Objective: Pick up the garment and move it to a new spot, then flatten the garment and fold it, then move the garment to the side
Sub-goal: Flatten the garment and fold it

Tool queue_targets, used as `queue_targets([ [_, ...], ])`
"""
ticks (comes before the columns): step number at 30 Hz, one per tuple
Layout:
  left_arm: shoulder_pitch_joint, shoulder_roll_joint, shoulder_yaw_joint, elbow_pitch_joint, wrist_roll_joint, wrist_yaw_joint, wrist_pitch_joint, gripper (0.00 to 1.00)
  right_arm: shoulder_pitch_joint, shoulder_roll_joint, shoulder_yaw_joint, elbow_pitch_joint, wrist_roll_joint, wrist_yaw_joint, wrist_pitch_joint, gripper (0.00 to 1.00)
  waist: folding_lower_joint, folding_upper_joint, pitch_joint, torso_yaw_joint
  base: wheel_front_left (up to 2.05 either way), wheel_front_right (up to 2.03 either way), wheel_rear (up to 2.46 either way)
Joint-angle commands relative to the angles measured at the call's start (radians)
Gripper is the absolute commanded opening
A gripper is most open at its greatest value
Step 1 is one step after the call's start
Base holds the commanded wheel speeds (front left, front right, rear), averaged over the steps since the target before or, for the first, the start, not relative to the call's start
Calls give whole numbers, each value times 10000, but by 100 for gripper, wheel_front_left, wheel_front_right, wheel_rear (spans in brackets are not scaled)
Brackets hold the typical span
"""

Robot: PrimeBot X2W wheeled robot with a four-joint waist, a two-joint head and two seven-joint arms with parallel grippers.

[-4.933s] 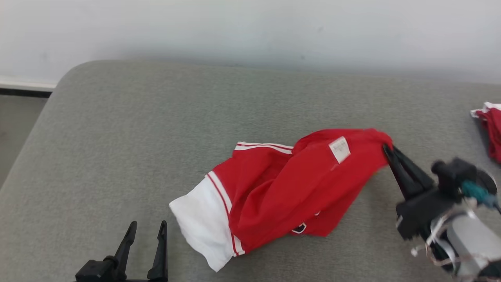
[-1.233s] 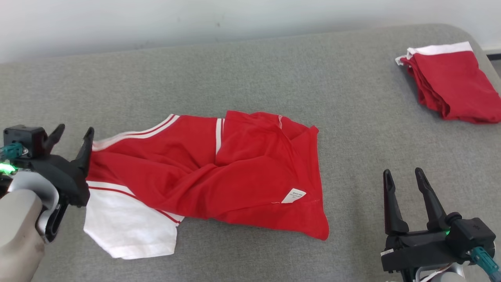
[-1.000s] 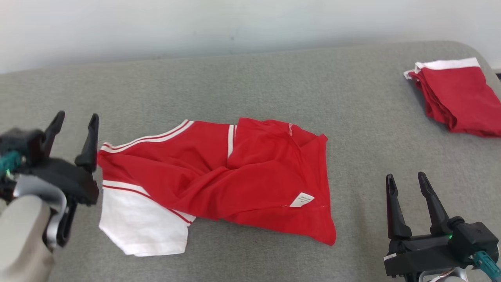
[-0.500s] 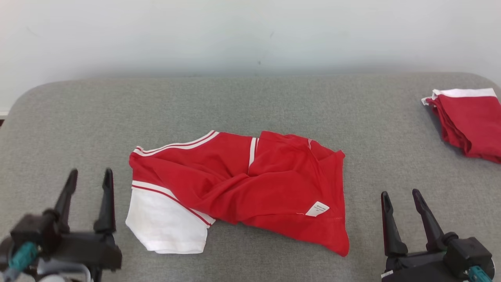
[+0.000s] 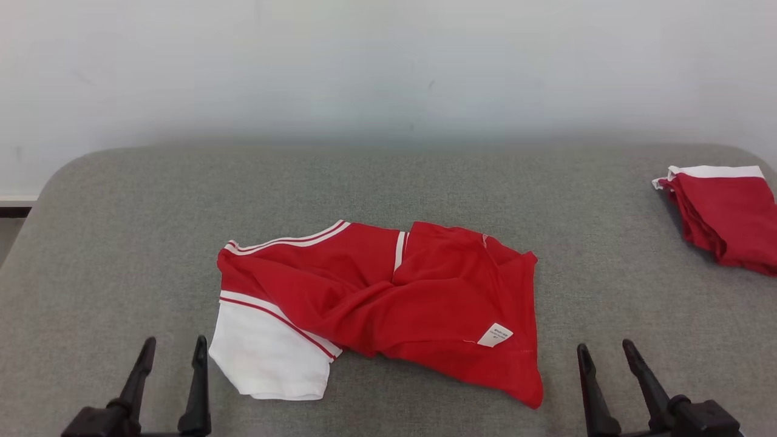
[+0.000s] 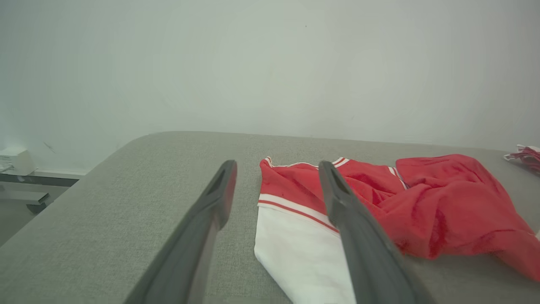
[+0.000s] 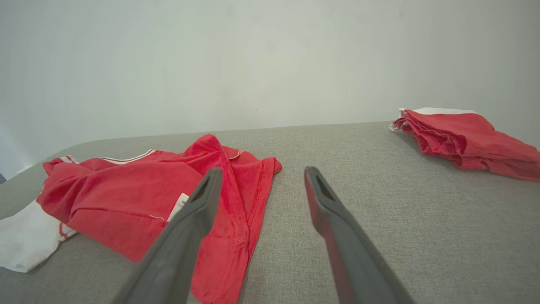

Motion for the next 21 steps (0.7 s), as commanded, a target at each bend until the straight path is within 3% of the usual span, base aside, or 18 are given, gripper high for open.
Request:
queue_targets([
  [1, 193, -94, 98, 56, 127, -77, -3, 100, 161, -70, 36, 62, 95, -27, -1, 100, 1, 1, -54, -10, 0, 0, 0],
  [10, 378, -593, 528, 106, 687, -468, -3, 100, -29, -309, 353, 623, 171, -27, -1, 100, 1, 1, -15, 75, 0, 0, 0],
  [21, -87, -998, 504, 350, 961, -762, -3, 100, -1916, -1111, 1504, 3100, 486, -27, 246, 100, 1, 1, 407, 728, 0, 0, 0],
])
